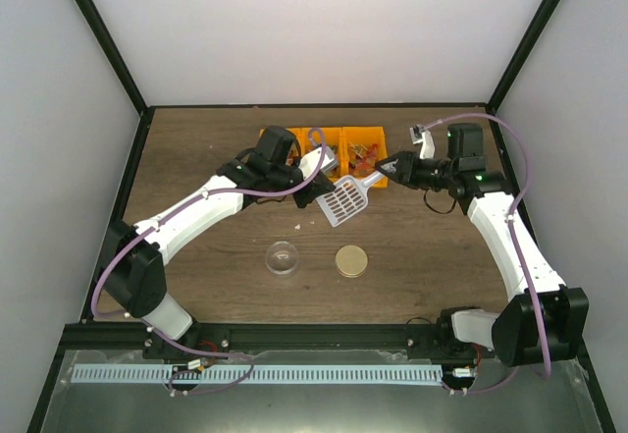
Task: Pack the candies
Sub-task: Pick up the spatula from the center of the board.
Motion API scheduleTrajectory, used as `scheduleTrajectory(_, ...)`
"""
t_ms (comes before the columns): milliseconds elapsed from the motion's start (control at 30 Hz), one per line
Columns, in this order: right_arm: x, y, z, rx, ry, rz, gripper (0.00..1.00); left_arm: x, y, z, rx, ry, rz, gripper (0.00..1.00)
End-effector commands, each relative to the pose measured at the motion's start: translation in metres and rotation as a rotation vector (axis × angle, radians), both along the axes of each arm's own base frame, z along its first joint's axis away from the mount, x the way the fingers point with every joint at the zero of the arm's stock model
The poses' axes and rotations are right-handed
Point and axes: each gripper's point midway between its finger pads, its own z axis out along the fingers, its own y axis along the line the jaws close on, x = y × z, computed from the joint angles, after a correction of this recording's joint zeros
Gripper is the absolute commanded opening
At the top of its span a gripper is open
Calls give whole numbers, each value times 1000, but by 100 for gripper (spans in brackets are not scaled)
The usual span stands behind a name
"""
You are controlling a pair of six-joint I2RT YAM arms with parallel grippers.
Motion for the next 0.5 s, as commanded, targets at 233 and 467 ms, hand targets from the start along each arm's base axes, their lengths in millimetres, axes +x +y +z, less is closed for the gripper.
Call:
scheduleTrajectory(233, -5, 3, 3, 34, 15, 10, 8, 12, 1, 16, -24, -60, 53, 4)
scheduleTrajectory(467, -5, 9, 17, 118, 12, 13, 1, 27, 4, 28, -64, -73, 152, 73)
